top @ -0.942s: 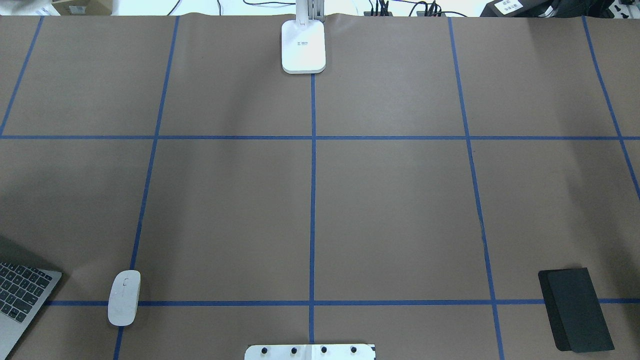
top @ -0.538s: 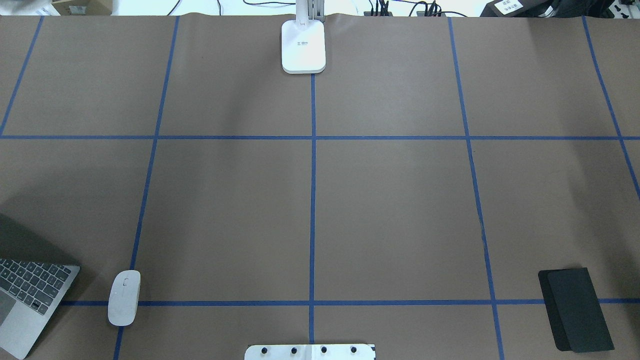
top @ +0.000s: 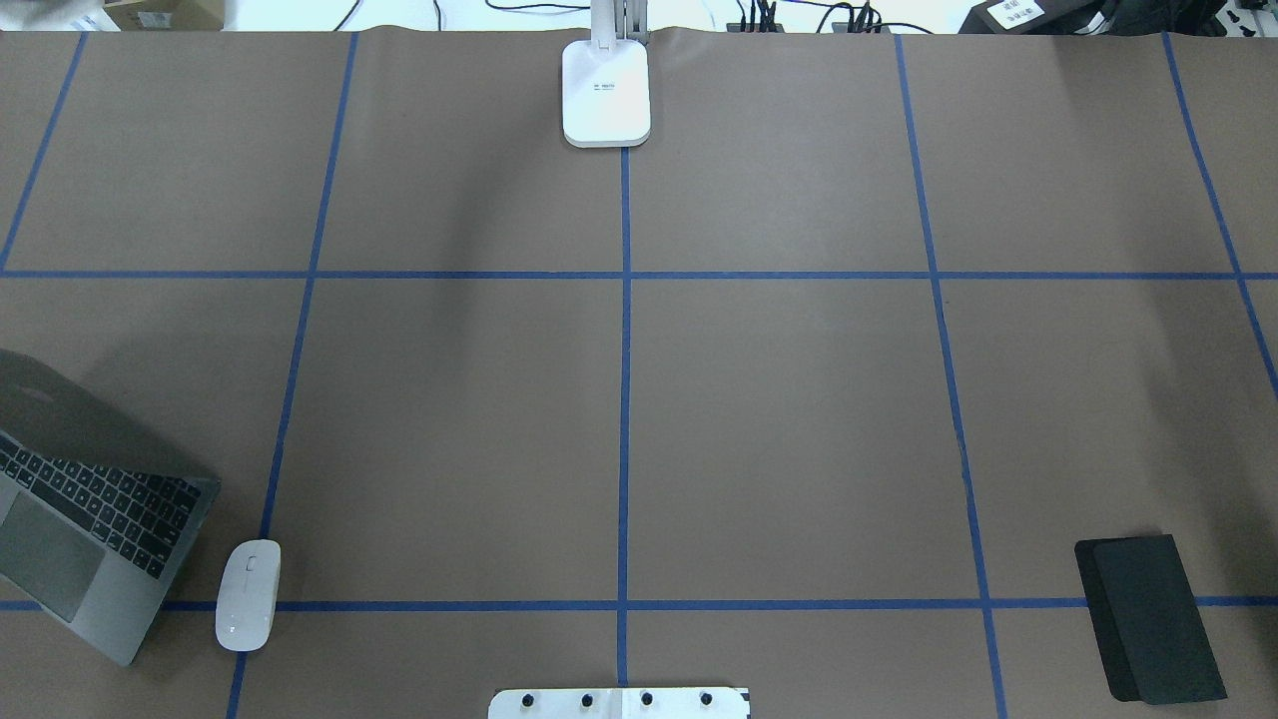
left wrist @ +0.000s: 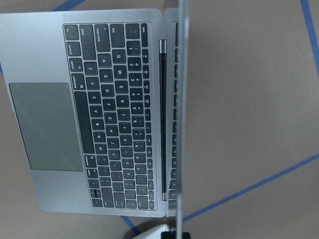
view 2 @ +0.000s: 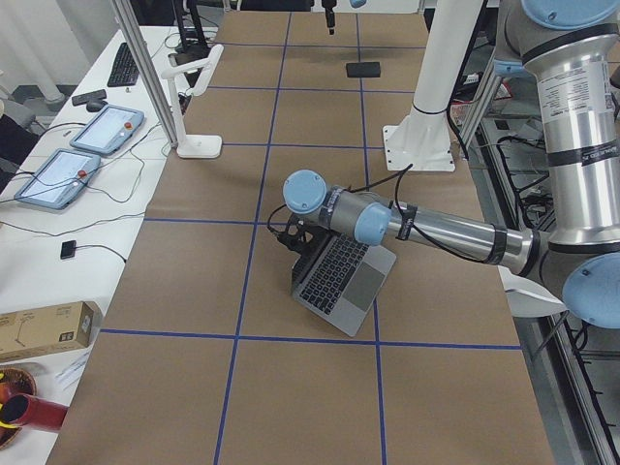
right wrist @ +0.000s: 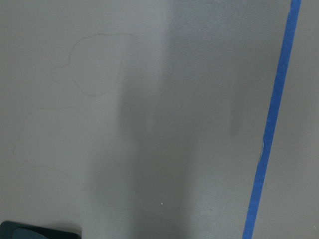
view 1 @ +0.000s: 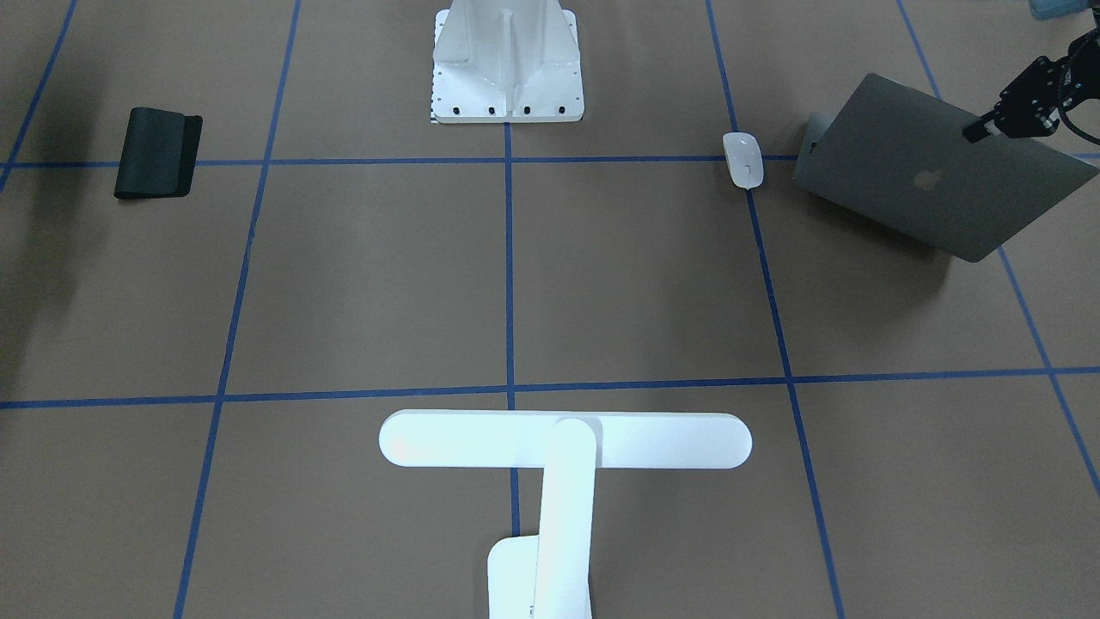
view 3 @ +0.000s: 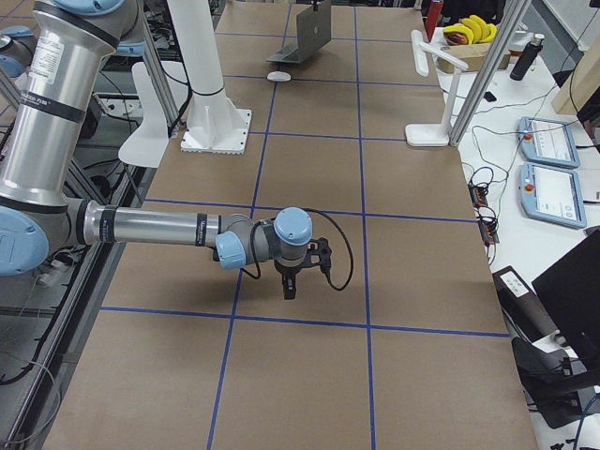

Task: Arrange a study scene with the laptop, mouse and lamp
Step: 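Carry the laptop with the left gripper toward the white lamp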

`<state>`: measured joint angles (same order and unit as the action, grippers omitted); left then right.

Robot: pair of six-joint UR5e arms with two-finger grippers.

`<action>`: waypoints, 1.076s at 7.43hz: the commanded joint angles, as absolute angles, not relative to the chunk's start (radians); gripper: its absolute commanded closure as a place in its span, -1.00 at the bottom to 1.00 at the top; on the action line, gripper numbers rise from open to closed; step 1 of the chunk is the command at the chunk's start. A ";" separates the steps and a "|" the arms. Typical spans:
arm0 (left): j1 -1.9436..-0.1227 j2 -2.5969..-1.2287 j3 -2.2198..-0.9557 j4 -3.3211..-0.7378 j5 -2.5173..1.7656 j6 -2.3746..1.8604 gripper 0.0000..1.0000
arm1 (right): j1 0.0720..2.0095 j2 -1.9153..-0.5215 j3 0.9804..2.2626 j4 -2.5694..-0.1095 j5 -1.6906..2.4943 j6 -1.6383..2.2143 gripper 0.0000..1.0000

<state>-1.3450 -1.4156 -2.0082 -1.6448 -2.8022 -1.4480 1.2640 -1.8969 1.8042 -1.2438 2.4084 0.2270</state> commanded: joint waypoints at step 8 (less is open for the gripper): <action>-1.263 -1.972 -1.959 -1.450 -2.821 -1.894 1.00 | 1.264 -1.925 1.783 -1.241 2.402 0.227 -1.00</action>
